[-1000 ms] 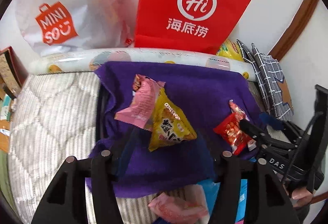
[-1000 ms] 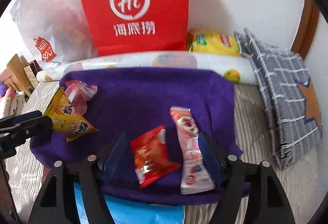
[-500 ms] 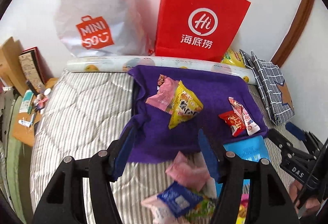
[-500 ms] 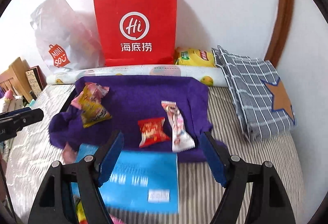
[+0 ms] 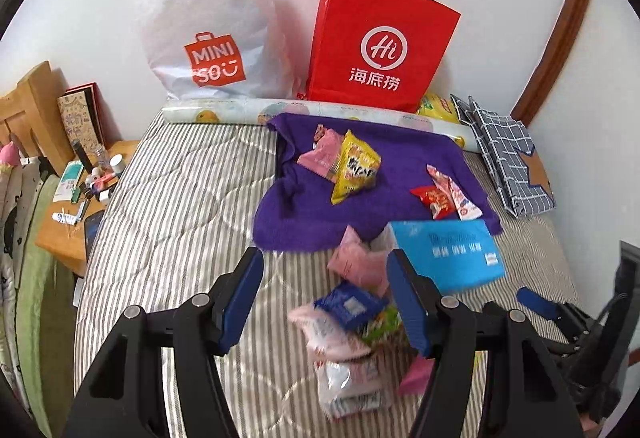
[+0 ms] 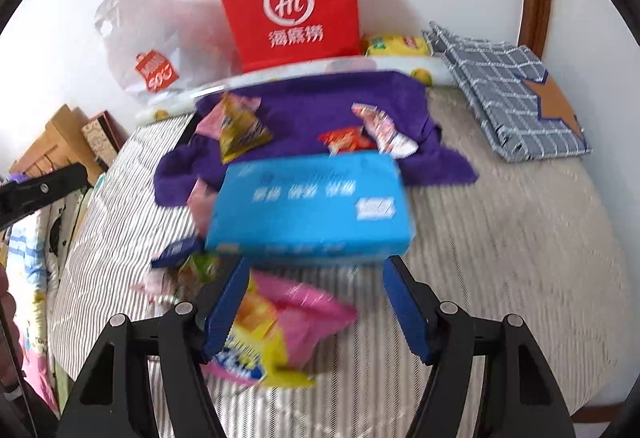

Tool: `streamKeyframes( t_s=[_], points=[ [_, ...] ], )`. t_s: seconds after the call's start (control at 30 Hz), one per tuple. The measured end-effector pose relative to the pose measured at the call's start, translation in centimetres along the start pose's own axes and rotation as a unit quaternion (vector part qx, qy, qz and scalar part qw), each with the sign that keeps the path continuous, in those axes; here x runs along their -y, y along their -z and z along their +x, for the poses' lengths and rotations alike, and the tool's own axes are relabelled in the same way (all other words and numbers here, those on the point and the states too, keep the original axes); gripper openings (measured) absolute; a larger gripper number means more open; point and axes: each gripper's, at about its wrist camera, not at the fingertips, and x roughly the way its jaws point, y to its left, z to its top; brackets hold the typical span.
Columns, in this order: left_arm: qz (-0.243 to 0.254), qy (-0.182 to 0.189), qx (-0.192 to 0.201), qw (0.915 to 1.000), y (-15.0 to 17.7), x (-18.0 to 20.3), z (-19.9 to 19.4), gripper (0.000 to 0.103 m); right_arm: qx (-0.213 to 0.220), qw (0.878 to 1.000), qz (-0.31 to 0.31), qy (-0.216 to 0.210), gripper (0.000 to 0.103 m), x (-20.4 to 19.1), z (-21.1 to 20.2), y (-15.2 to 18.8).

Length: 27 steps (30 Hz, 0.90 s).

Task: Organize snacks
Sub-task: 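Lower the right tool onto the pink-yellow potato stick bag and grasp it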

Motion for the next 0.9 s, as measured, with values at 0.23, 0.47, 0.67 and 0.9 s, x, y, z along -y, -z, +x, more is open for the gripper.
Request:
streamKeyframes(
  t_s=[0.23, 0.47, 0.67, 0.9],
  points=[
    [-0.005, 0.002, 0.003, 1.0000, 1.7, -1.3, -1.6, 0.064, -0.029, 0.999, -0.026, 0.005, 0.068, -3.7, 2.0, 2.1],
    [-0.009, 0.009, 0.002, 0.9999, 2.5, -1.8, -1.9, 0.065, -0.033, 0.997, -0.057, 0.048, 0.068, -3.3, 1.2, 3.6],
    [-0.015, 0.021, -0.001, 0.9997, 2.7, -1.8, -1.4, 0.065, -0.045, 0.998, -0.038, 0.031, 0.071, -1.1, 0.8, 4.4],
    [-0.013, 0.013, -0.012, 0.9998, 3.2, -1.7, -0.5, 0.065, -0.067, 0.996, -0.057, 0.013, 0.071, -1.8, 3.4, 4.8]
  ],
)
